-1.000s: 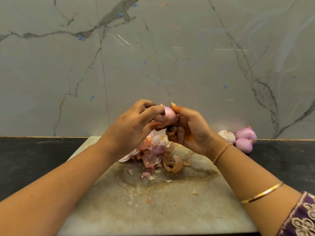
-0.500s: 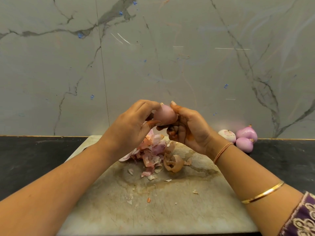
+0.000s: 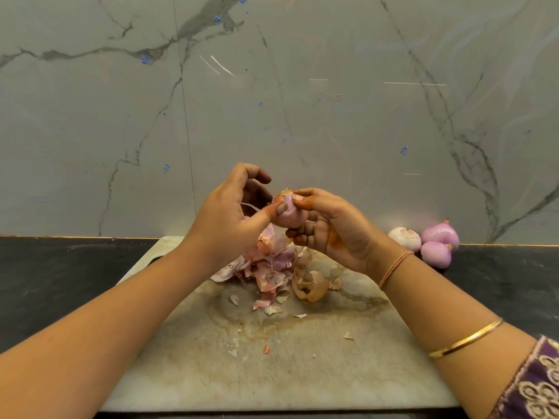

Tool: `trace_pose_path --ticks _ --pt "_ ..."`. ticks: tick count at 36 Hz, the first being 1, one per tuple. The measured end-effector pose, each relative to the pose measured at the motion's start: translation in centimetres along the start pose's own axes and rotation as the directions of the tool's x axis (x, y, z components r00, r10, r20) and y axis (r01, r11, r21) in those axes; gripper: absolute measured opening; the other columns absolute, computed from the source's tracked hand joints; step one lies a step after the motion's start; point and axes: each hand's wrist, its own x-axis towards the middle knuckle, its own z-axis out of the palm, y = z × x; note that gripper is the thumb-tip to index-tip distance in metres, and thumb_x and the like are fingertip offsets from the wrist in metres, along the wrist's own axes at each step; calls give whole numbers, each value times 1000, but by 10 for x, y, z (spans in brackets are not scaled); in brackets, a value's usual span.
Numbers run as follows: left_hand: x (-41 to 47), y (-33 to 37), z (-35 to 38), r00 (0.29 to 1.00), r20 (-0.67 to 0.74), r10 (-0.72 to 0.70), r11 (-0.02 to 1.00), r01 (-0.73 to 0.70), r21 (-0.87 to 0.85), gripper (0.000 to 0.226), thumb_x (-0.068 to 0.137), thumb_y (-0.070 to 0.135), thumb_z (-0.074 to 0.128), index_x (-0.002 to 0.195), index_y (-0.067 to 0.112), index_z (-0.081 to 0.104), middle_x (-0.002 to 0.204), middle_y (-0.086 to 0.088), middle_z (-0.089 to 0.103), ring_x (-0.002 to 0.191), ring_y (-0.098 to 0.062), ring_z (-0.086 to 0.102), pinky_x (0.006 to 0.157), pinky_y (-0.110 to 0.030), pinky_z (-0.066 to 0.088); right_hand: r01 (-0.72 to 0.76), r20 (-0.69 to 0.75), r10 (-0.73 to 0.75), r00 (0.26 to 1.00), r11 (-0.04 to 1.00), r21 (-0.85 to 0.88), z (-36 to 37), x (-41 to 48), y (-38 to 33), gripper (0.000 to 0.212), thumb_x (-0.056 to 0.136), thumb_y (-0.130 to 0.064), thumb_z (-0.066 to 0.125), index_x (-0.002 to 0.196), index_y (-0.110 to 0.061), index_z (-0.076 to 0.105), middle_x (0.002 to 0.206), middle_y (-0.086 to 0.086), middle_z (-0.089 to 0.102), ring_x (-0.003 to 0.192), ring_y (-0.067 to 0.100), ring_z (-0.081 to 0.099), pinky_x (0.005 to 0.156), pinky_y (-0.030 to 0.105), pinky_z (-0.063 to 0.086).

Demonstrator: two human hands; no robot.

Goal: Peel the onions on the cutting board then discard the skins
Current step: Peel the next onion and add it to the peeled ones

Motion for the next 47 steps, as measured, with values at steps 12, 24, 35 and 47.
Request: trace_pose_path --ticks 12,24,35,47 --pt "2 -7 1 999 14 -38 995 39 -91 31 91 6 58 94 32 44 84 4 59 78 -8 60 78 -31 56 69 -35 -71 997 997 -38 4 1 1 23 89 -22 60 109 -11 55 97 13 56 68 14 48 60 23 43" --pt "2 -9 -5 990 60 131 987 -136 89 28 87 22 64 111 30 52 106 8 53 95 -3 55 80 -11 47 9 -11 -9 1000 999 43 -1 0 -4 36 76 -31 55 100 -5 57 92 16 51 62 12 43 56 21 41" --pt "3 -10 -7 939 182 293 945 -314 96 33 80 41 63 110 35 51 105 15 49 94 -7 55 83 -21 51 2 36 -2 999 1000 -3 -3 0 -2 57 69 -36 49 111 1 59 101 21 55 70 16 43 58 21 42" --pt "1 -9 -6 934 179 310 934 -334 126 36 83 31 65 116 33 50 106 6 50 95 -7 57 87 -19 50 -5 19 5 1000 1000 -15 -1 -2 -3 50 75 -37 47 108 0 59 100 21 54 68 15 42 58 21 41"
